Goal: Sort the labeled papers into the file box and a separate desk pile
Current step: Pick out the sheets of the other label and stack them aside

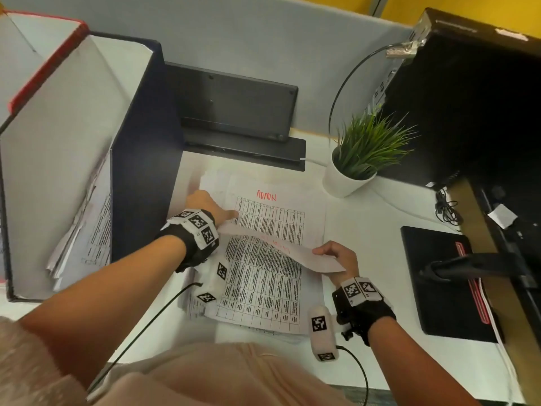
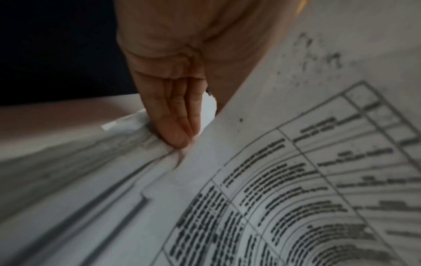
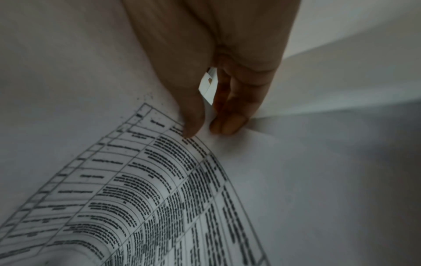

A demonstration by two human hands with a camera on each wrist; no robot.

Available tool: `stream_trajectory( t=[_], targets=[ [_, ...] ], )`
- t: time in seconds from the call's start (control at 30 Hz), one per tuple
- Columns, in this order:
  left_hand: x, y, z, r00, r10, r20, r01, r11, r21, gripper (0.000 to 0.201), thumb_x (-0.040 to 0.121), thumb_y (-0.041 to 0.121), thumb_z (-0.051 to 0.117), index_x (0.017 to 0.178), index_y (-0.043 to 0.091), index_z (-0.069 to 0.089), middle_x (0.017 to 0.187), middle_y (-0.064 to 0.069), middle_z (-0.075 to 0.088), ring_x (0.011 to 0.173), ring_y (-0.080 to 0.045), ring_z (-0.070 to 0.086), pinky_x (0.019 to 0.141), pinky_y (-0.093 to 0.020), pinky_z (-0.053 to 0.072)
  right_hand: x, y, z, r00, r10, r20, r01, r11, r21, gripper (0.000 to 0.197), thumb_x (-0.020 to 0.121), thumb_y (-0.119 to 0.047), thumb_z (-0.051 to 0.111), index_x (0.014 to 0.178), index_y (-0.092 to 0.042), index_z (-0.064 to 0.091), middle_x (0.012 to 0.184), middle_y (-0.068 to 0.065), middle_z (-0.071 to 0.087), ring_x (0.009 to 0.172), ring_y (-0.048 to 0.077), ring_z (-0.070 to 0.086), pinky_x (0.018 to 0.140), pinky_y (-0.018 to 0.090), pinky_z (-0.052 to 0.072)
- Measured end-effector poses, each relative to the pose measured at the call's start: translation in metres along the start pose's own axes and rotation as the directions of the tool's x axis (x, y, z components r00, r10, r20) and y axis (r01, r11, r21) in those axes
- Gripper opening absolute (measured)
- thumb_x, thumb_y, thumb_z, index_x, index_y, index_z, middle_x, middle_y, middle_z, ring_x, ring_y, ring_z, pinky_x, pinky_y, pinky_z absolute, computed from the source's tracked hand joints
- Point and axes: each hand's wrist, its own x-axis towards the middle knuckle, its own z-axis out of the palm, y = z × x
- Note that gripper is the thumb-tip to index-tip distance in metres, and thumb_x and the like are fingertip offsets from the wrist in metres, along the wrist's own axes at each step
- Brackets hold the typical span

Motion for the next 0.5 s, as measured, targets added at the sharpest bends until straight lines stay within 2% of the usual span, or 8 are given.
stream_trajectory(
  t=[0.07,0.17,0.27,0.33,0.43,0.5],
  targets=[
    [-0.003,0.004,0.003,1.0,0.007,-0.02,-0.004,0.993,0.12,0.053,0.062,0.051,0.079,0.06,0.01,0.046,0.056,0.0,0.049,0.047,-0.01,0.046,0.036,-0.02,0.029,0.0,0.001,-0.001,1.0,-0.023,0.01,0.024,0.998,-0.063,0.046,0.074,0.024,0.052,0.047,-0.012,0.059,0.065,0.004,0.055,0.062,0.014,0.051,0.048,0.012,0.045],
    [-0.003,0.004,0.008,1.0,0.009,-0.029,-0.005,0.99,0.142,0.055,0.061,0.049,0.081,0.058,0.01,0.042,0.055,-0.002,0.047,0.046,-0.011,0.044,0.037,-0.021,0.028,-0.003,0.002,-0.001,0.997,-0.067,0.034,0.073,0.975,-0.21,0.037,0.073,0.021,0.06,0.058,-0.013,0.058,0.068,-0.002,0.058,0.064,0.006,0.051,0.049,0.002,0.042],
    [-0.004,0.003,0.009,0.999,0.027,-0.048,-0.018,0.984,0.178,0.052,0.064,0.05,0.078,0.058,0.009,0.046,0.059,0.0,0.048,0.05,-0.011,0.045,0.039,-0.02,0.03,-0.002,0.004,0.0,0.997,-0.078,0.012,0.078,0.972,-0.223,0.035,0.072,0.018,0.063,0.058,-0.014,0.057,0.068,-0.004,0.059,0.066,0.005,0.052,0.05,0.003,0.043],
    [-0.005,0.004,0.01,0.997,0.028,-0.066,-0.019,0.991,0.136,0.049,0.065,0.044,0.08,0.06,0.01,0.046,0.063,-0.002,0.051,0.054,-0.014,0.048,0.04,-0.021,0.032,-0.001,0.006,0.001,0.996,-0.085,0.001,0.084,0.973,-0.214,0.035,0.072,0.018,0.062,0.058,-0.014,0.057,0.069,-0.003,0.059,0.066,0.006,0.052,0.051,0.004,0.043],
    [-0.005,0.003,0.011,0.998,0.026,-0.049,-0.022,0.996,0.088,0.05,0.066,0.041,0.08,0.057,0.011,0.041,0.055,-0.002,0.046,0.046,-0.013,0.044,0.038,-0.021,0.03,0.0,0.009,0.001,0.997,-0.082,-0.012,0.078,0.976,-0.205,0.035,0.072,0.018,0.063,0.057,-0.014,0.057,0.07,-0.002,0.06,0.067,0.008,0.053,0.058,0.012,0.046],
    [-0.007,0.002,0.011,0.999,0.043,-0.015,-0.042,0.997,0.071,0.05,0.066,0.044,0.079,0.055,0.013,0.042,0.052,0.0,0.045,0.045,-0.011,0.044,0.039,-0.021,0.03,0.001,0.011,0.001,0.997,-0.081,-0.014,0.076,0.975,-0.21,0.035,0.072,0.017,0.063,0.057,-0.014,0.057,0.069,-0.003,0.06,0.067,0.008,0.053,0.057,0.011,0.045]
  ],
)
